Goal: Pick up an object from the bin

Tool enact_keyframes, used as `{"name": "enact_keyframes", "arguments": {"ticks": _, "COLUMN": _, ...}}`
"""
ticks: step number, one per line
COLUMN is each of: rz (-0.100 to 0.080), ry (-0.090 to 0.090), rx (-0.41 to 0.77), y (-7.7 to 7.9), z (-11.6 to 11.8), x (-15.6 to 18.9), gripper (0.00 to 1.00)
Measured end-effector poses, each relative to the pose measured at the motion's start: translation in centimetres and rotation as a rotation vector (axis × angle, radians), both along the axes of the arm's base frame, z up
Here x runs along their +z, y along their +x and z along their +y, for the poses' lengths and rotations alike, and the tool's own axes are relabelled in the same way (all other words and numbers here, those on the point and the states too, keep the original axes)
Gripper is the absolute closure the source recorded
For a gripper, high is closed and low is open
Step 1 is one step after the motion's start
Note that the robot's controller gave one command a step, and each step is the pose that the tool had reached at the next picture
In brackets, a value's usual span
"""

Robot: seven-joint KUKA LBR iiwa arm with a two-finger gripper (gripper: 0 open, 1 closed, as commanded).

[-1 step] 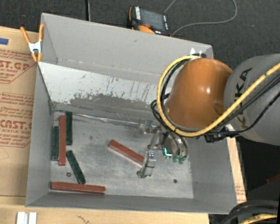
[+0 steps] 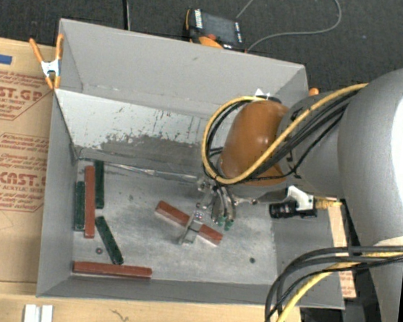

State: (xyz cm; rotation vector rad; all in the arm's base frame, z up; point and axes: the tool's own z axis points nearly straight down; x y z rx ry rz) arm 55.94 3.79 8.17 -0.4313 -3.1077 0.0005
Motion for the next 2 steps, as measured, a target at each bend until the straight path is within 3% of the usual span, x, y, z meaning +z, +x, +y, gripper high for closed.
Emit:
{"name": "enact_keyframes", "arguments": {"ticks": 1, "rz": -0.004, "ry": 0.001, "rx": 0.001, "y": 0.1, "z": 0.0, "x": 0.3, "gripper": 1.00}}
{"name": "enact_keyframes", "arguments": {"ticks": 2, "rz": -0.014, "ry": 0.000, "rx": 0.030, "y": 2.3, "z": -3.3, "x": 13.2, "gripper": 1.00}}
